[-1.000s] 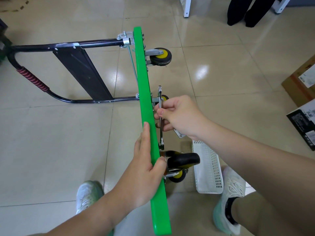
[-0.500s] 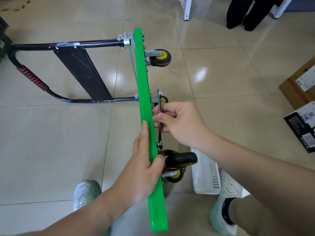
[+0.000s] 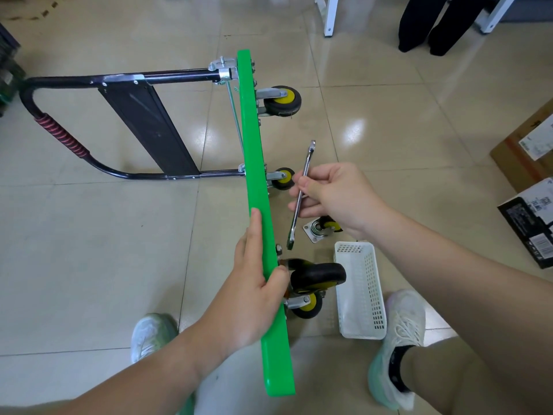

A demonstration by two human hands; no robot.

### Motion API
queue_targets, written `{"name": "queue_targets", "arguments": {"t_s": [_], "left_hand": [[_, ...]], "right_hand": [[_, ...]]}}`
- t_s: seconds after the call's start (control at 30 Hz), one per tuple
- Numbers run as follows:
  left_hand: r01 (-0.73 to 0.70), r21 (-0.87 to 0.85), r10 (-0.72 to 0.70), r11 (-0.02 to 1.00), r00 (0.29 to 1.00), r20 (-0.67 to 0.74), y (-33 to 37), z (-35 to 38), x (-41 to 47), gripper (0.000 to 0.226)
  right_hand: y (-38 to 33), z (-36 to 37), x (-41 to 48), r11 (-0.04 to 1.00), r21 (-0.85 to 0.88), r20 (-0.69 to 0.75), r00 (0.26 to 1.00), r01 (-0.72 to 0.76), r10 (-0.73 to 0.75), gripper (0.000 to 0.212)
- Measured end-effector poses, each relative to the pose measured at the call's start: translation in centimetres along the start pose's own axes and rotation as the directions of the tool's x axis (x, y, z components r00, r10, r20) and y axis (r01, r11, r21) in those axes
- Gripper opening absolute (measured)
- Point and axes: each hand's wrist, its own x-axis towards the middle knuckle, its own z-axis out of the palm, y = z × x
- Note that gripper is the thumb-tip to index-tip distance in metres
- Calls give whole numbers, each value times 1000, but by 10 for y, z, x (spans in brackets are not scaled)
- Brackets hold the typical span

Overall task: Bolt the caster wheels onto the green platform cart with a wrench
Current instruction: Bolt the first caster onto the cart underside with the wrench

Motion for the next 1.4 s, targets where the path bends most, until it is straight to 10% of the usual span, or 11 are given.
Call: {"name": "queue_targets", "arguments": {"t_s": [0.53,1.1,1.4], "left_hand": [[4,11,-4,1000,999,44,-1,-5,1,91],[-18,6,18,1000,1000,-7,0,-1,1,92],[-9,-19,9,1000,1000,-30,-1,1,-1,88]], "right_hand": [[15,20,44,968,-81,150,957,-237,247,24],[20,24,-43,971,-32,47,971,236,-234,29],[3,5,-28,969,117,-177,964,219,-197,20]]}}
